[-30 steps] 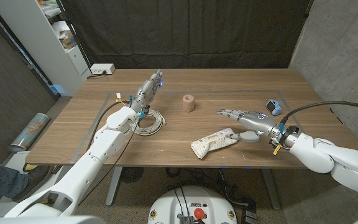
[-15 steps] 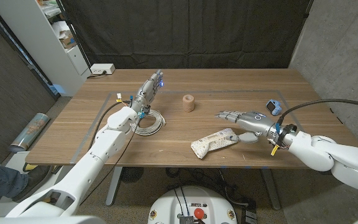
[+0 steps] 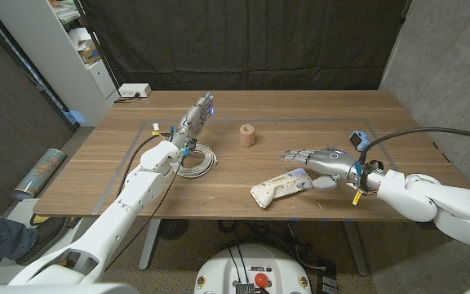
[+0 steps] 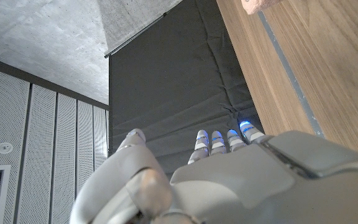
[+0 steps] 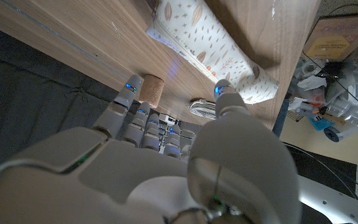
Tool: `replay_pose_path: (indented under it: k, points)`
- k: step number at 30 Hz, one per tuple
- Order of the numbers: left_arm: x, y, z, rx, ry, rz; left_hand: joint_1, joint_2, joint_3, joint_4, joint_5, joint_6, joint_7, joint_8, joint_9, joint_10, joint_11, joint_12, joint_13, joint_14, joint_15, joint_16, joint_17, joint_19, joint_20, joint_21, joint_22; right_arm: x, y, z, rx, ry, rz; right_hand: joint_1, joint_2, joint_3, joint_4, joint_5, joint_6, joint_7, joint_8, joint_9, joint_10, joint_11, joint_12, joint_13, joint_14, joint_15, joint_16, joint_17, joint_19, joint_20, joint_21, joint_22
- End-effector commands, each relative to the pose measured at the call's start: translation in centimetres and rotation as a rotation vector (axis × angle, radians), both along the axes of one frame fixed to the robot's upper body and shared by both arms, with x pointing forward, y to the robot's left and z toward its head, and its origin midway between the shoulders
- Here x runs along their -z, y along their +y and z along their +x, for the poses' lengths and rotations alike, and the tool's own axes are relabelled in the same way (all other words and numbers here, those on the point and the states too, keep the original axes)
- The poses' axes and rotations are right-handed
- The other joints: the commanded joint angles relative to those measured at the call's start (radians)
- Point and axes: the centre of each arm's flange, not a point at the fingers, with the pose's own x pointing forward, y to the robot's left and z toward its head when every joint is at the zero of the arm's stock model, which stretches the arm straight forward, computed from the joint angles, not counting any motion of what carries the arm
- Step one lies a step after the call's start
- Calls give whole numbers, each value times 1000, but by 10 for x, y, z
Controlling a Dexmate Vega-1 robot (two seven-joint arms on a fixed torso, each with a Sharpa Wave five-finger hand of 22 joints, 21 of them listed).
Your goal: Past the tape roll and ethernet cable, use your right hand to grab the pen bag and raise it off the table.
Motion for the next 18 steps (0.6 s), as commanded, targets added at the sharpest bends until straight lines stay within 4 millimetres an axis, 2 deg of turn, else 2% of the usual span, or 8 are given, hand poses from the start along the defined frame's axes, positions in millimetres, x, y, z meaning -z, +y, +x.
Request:
replay_pose_path:
  k: [1, 5, 9, 13, 18]
  points:
    - [2, 5, 2, 2, 3, -5, 2, 12, 2, -6, 3, 4, 4, 4, 6, 5, 2, 0, 0, 0, 10, -1, 5, -82, 6, -2, 3, -1, 9, 2, 45, 4, -68, 13, -3, 8, 4, -3, 9, -3, 6, 2, 3, -16, 8, 0, -20, 13, -8, 2, -18, 22, -9, 4]
    - [2, 7, 4, 2, 4, -10, 2, 12, 2, -7, 3, 3, 3, 4, 6, 5, 4, 0, 0, 0, 11, -1, 5, -82, 7, -4, 3, -2, 14, 3, 67, 6, -105, 10, -8, 7, 8, -6, 2, 0, 1, 2, -16, -9, 3, 0, -42, 10, -13, 3, -37, 40, -12, 5]
    - [4, 9, 5, 4, 8, -14, 1, 13, 2, -7, 3, 3, 3, 4, 6, 5, 5, 0, 0, -1, 12, -2, 5, -82, 7, -6, 3, -3, 19, 5, 84, 13, -139, 7, -12, 6, 11, -7, -19, 8, -9, 2, -41, -4, -3, 0, -65, 10, -17, 3, -40, 45, -10, 6]
    - [4, 10, 7, 7, 10, -20, 1, 13, 1, -7, 3, 3, 3, 4, 6, 5, 7, -1, 0, -2, 13, -2, 5, -83, 8, -8, 3, -5, 24, 8, 104, 16, -169, 5, -16, 6, 14, -8, -42, 19, -18, 2, -63, 12, -6, 0, -76, 12, -16, 4, -46, 50, -9, 6]
    - [4, 12, 8, 5, 11, -22, 0, 13, 1, -8, 3, 7, 8, 5, 6, 8, 12, 0, 0, -1, 15, -1, 5, -81, 7, -10, 3, -7, 28, 12, 120, 26, -197, 4, -20, 6, 16, -7, -68, 36, -24, 3, -98, 25, -7, 1, -90, 12, -14, 5, -40, 89, -4, 7]
